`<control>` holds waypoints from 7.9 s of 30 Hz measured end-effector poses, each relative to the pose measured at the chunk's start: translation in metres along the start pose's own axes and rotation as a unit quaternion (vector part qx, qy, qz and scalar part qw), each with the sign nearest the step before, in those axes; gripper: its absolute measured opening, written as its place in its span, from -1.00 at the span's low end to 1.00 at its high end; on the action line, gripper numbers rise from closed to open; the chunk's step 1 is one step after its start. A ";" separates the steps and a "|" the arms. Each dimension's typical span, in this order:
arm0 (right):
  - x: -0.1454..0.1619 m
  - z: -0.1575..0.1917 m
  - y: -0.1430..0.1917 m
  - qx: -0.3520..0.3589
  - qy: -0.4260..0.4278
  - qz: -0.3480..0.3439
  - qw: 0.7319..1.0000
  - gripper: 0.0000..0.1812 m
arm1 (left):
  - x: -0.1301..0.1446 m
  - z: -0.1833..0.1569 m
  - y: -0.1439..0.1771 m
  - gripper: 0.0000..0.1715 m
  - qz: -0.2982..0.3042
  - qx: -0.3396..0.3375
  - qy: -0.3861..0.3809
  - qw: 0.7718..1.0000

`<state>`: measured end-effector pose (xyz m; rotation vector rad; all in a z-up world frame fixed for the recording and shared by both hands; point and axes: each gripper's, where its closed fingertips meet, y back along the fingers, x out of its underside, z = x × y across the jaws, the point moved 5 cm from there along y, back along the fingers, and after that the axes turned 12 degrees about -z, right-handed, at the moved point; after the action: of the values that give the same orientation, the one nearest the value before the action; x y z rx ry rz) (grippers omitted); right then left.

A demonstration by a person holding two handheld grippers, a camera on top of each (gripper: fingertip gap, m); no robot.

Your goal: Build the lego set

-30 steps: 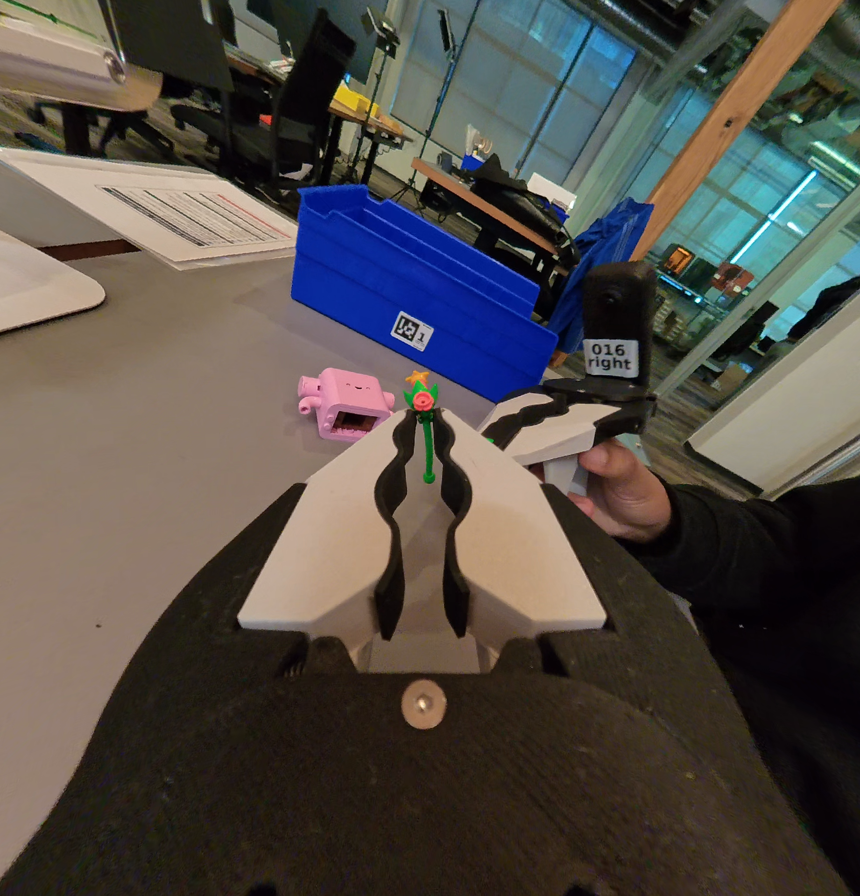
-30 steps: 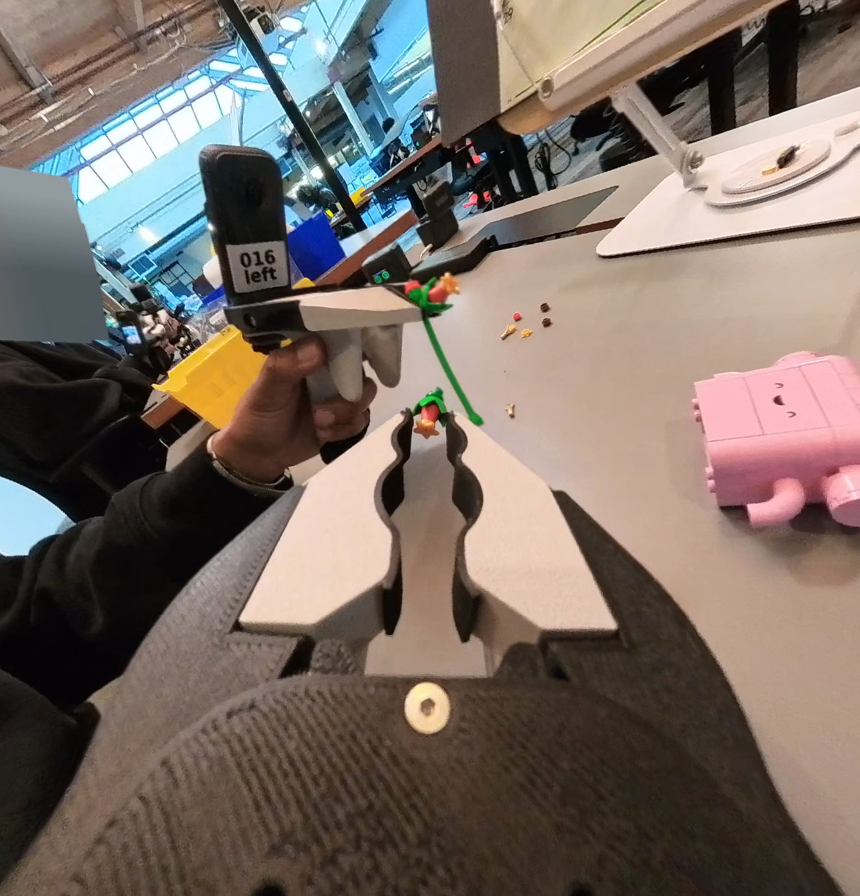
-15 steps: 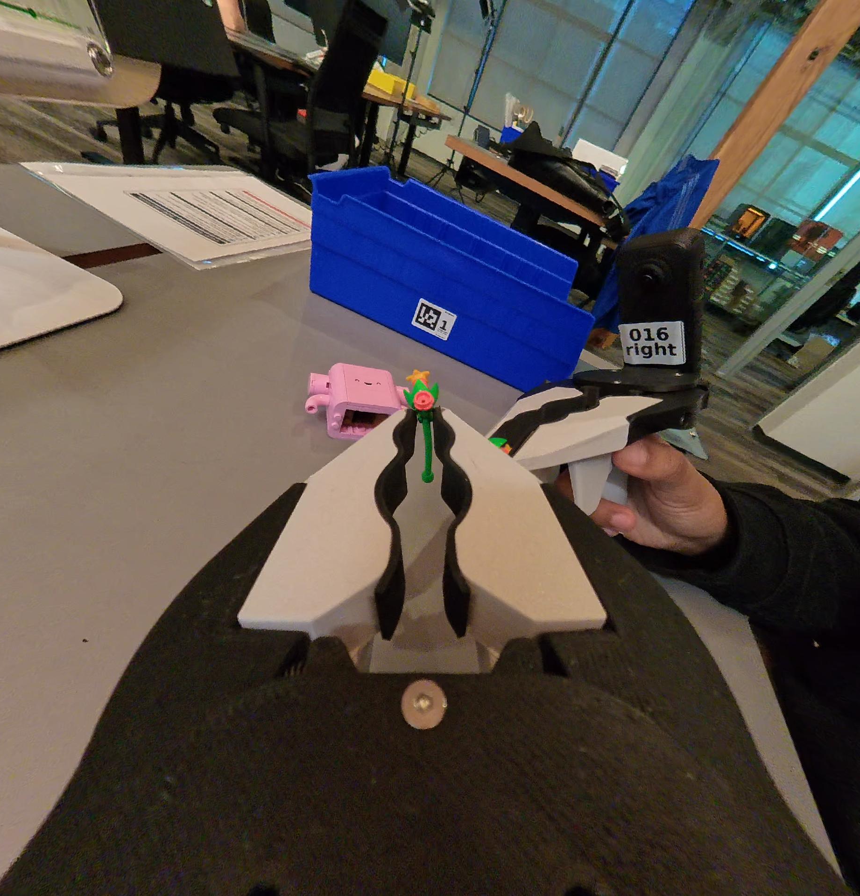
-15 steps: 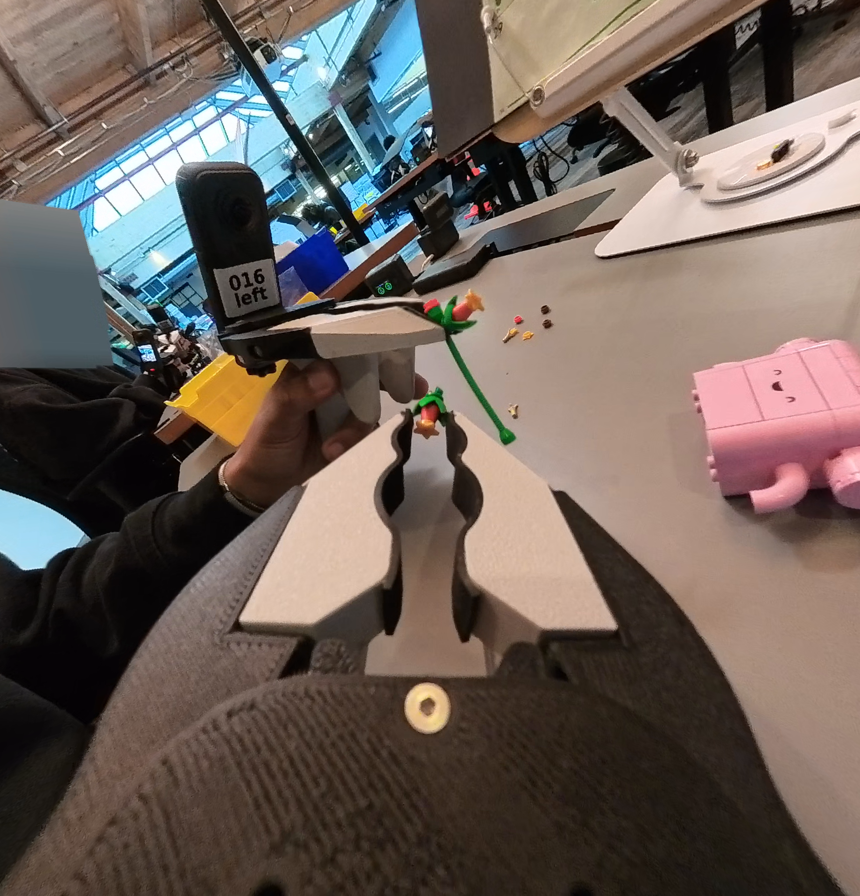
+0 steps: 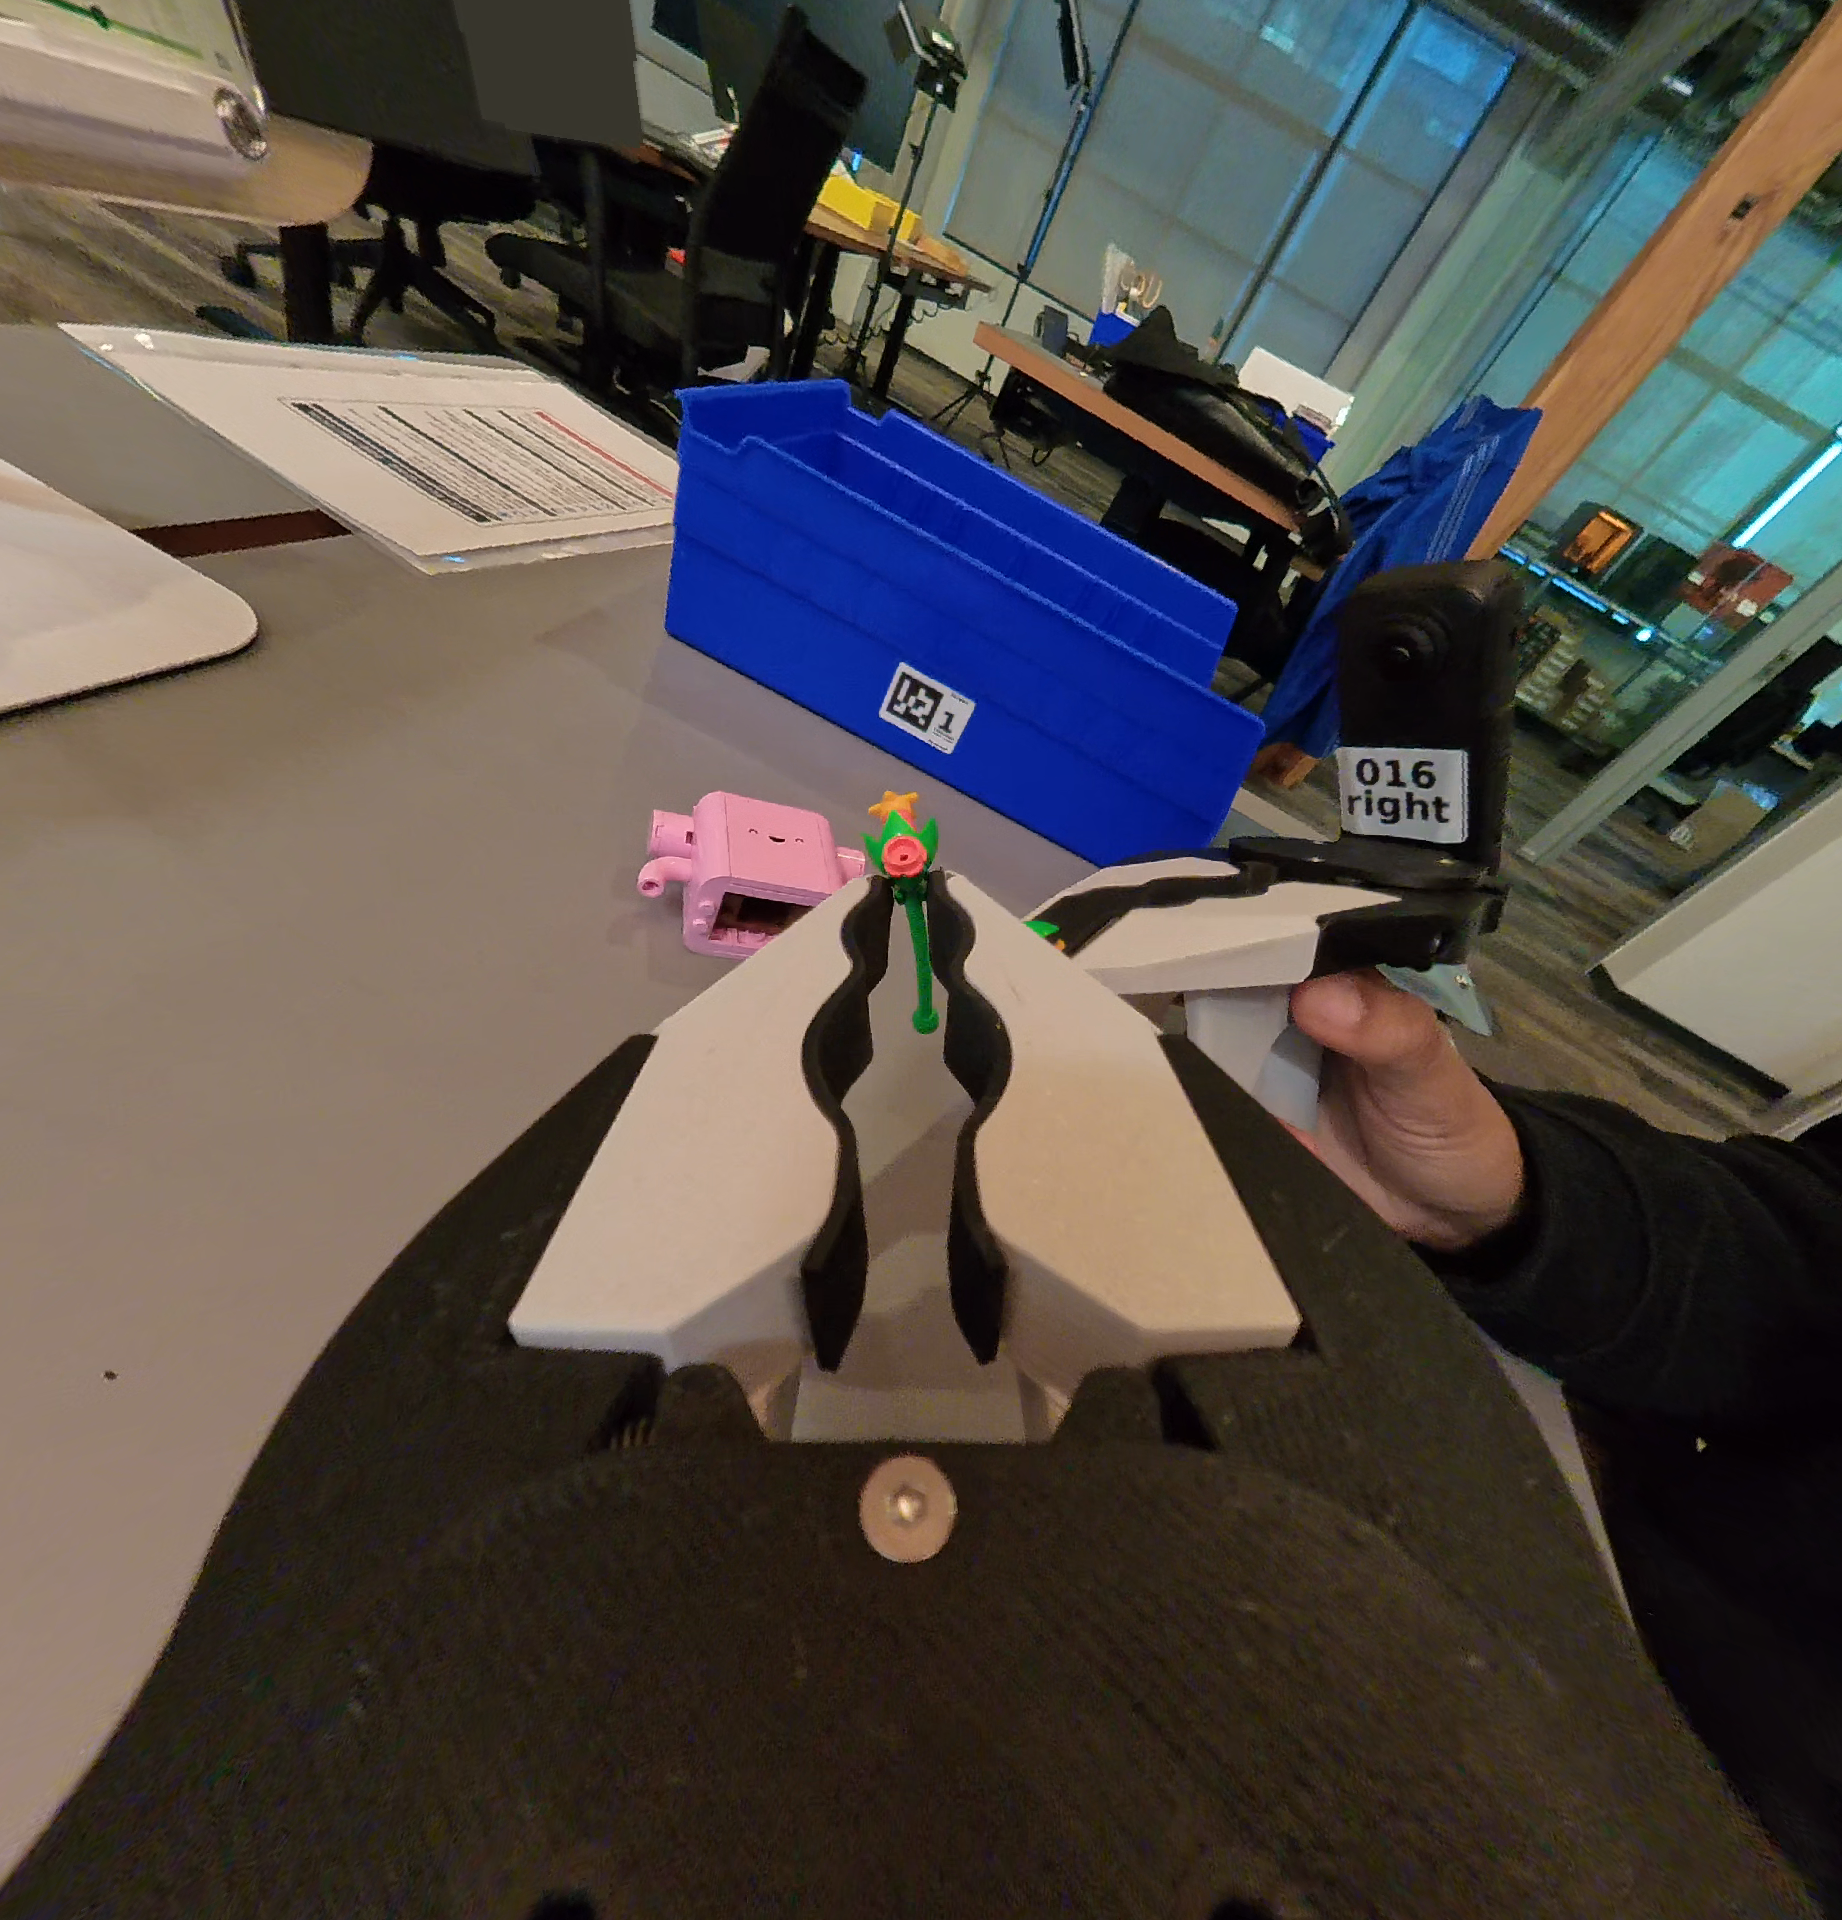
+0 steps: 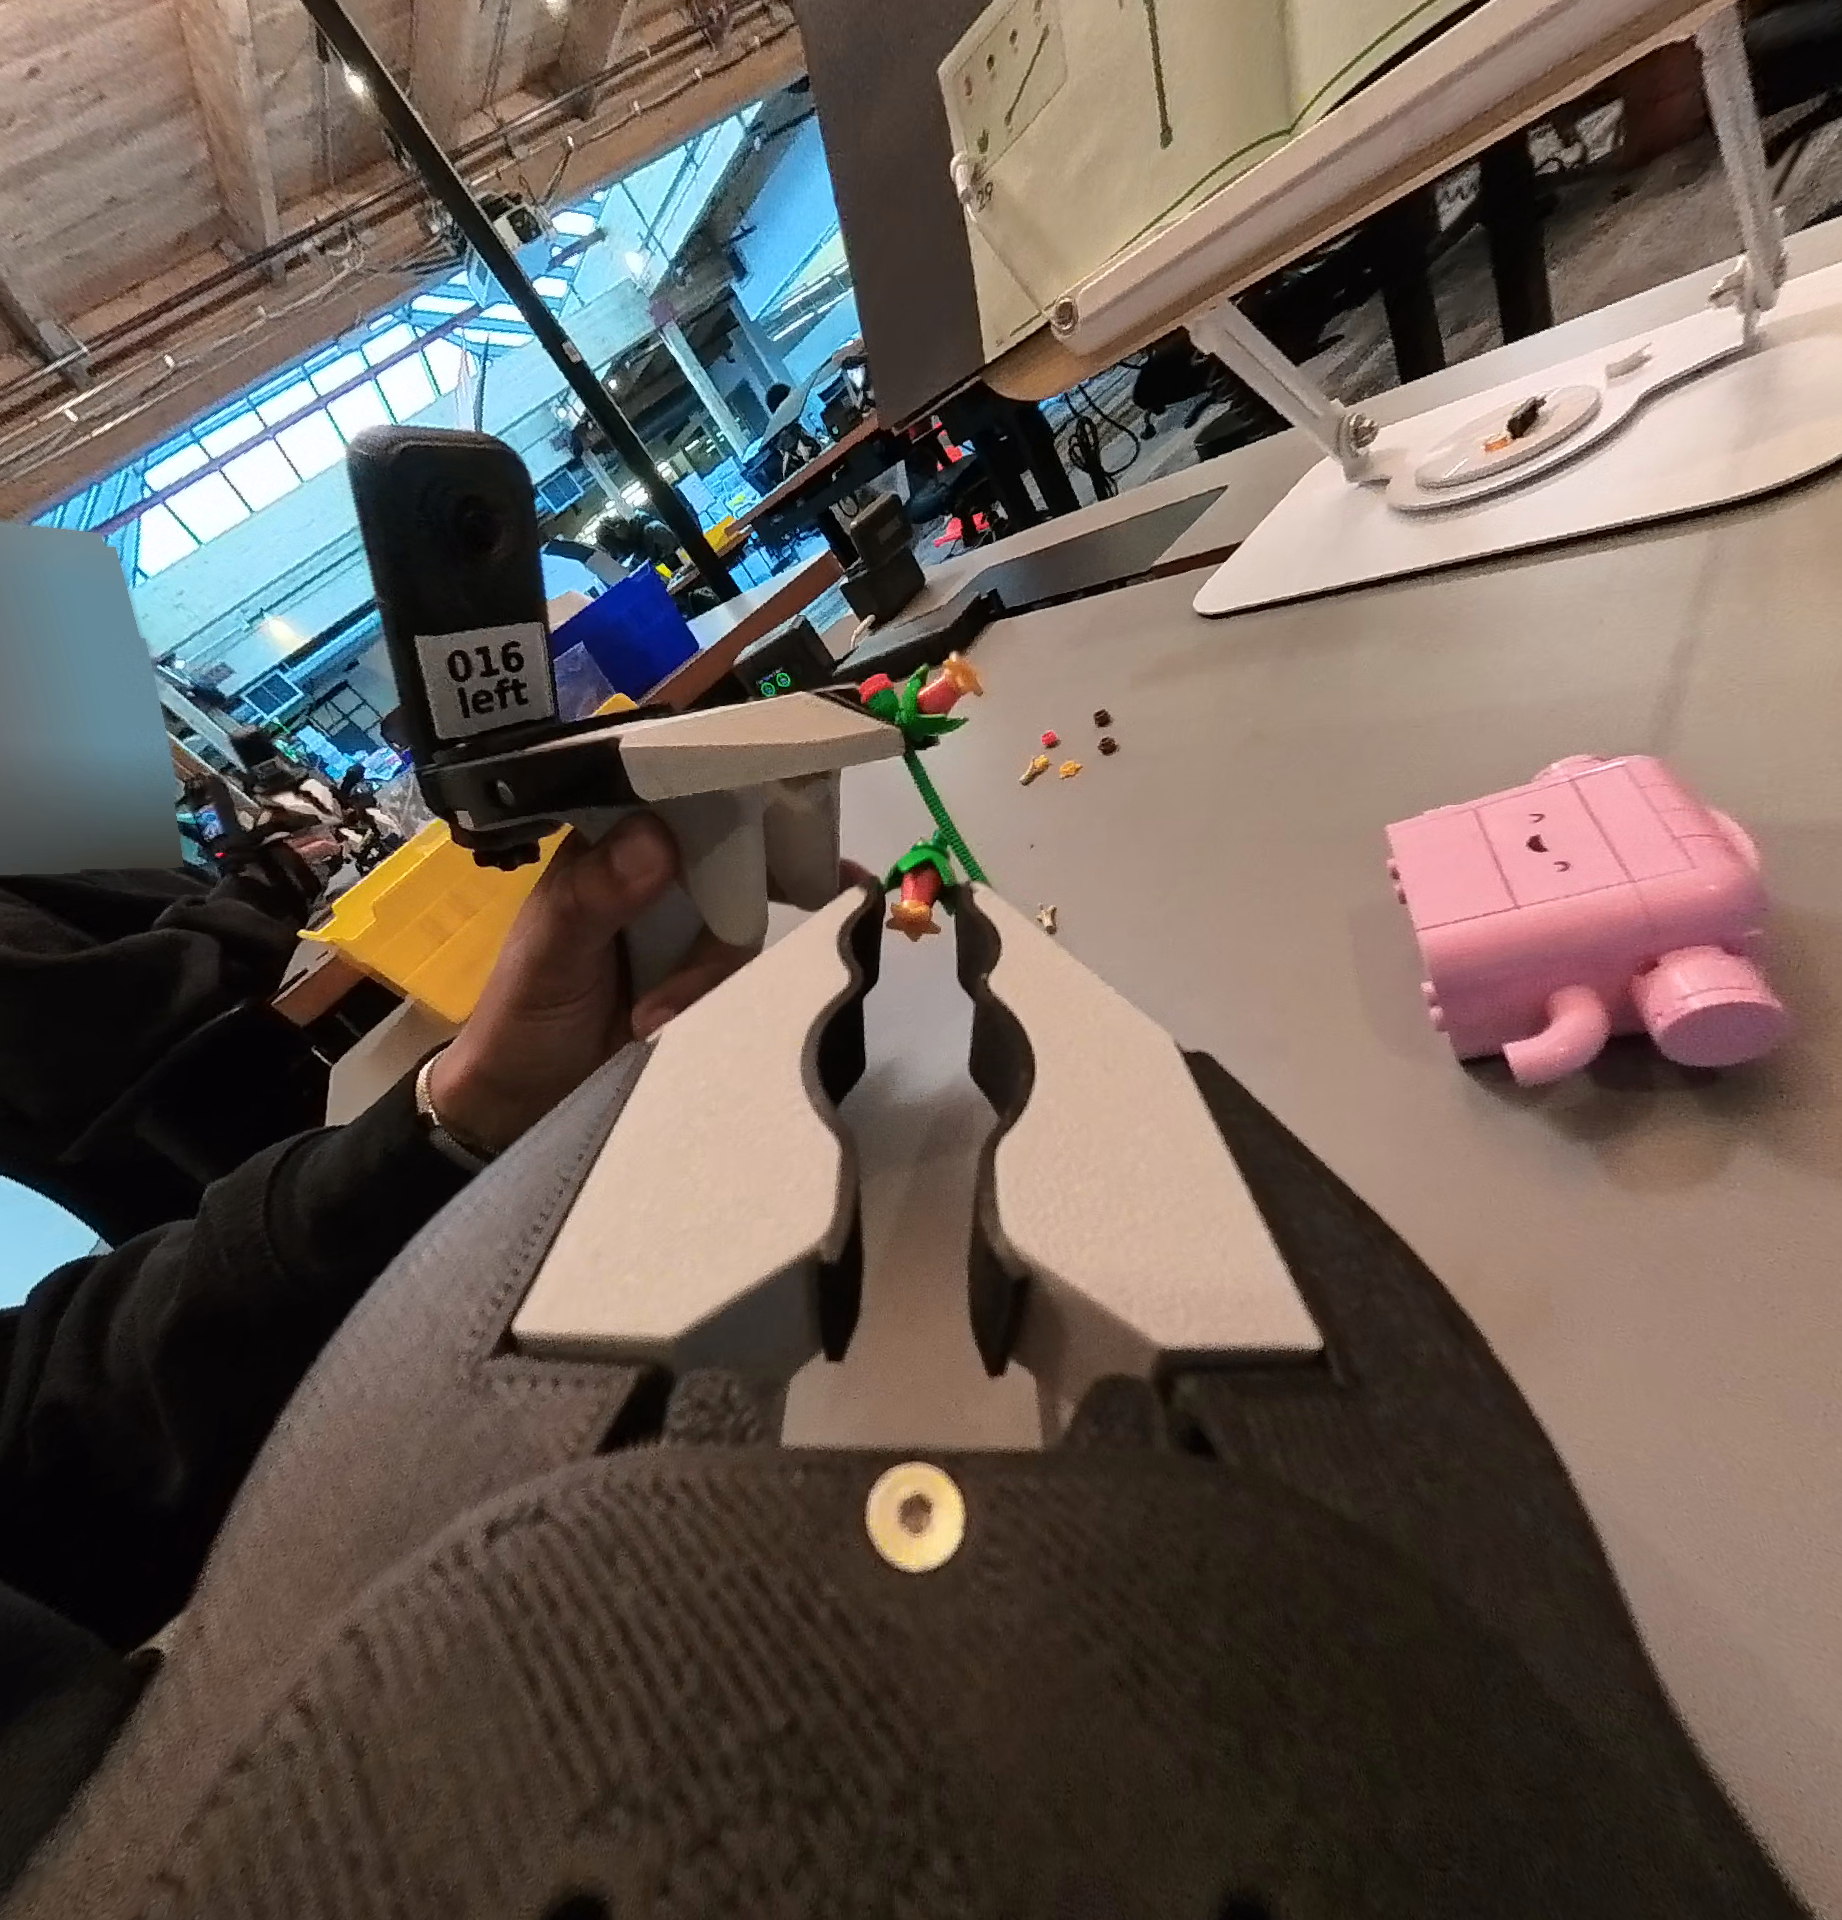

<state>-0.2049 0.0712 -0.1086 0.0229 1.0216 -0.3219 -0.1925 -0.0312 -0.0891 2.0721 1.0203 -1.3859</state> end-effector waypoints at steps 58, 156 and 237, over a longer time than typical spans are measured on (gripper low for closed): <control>0.000 -0.005 0.000 0.024 -0.014 -0.011 1.000 -0.87 | 0.011 -0.008 -0.012 -0.96 -0.003 0.042 0.074 0.996; 0.080 0.044 -0.041 -0.181 0.133 0.356 0.907 -0.87 | 0.092 -0.008 0.114 -0.91 0.180 -0.084 0.362 0.911; 0.090 0.032 -0.054 -0.153 0.047 0.391 0.906 -0.87 | 0.050 0.012 0.131 -0.80 0.110 -0.145 0.018 0.983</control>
<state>-0.1505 -0.0084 -0.1602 0.1607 1.0668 0.5804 -0.0862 -0.1053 -0.1446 1.9326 0.9140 -1.0275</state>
